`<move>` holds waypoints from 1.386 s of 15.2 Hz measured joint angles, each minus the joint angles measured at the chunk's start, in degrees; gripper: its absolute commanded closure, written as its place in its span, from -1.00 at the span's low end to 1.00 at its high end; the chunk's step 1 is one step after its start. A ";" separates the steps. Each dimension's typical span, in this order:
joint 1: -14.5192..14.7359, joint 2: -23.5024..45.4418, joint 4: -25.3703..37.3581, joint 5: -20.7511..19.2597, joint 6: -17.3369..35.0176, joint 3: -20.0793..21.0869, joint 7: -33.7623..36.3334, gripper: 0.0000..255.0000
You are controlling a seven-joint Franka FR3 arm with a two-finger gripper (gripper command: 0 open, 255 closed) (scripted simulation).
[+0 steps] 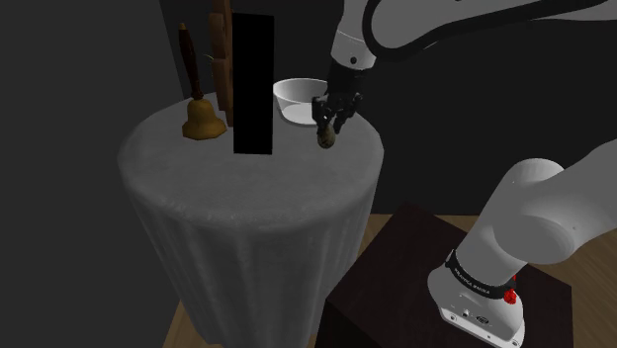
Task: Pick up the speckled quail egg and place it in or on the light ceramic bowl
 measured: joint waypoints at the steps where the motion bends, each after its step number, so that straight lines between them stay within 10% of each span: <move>1: 0.00 0.03 0.58 -0.02 -0.56 0.01 0.06 1.00; 21: -0.41 0.32 15.95 -0.75 -15.65 -0.79 0.25 1.00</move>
